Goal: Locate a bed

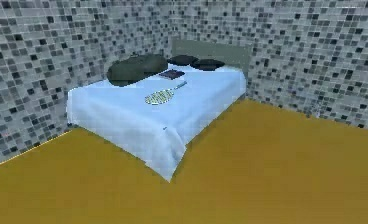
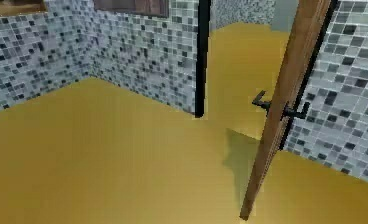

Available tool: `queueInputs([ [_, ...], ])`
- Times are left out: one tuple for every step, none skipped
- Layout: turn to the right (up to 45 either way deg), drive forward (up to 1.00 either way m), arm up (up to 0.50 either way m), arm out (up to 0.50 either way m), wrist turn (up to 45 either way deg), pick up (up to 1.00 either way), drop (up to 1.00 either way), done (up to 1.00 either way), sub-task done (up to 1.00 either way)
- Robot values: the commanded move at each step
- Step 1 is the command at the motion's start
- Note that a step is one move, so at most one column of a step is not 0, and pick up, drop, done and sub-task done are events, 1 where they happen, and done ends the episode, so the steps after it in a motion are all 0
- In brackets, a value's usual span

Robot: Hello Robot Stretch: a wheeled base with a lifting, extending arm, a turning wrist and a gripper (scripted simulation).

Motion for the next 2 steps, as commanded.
queueInputs([
  [0.0,0.6,0.0,0.0,0.0,0.0,0.0,0.0,0.0],
  [0.0,0.0,0.0,0.0,0.0,0.0,0.0,1.0,0.0],
])
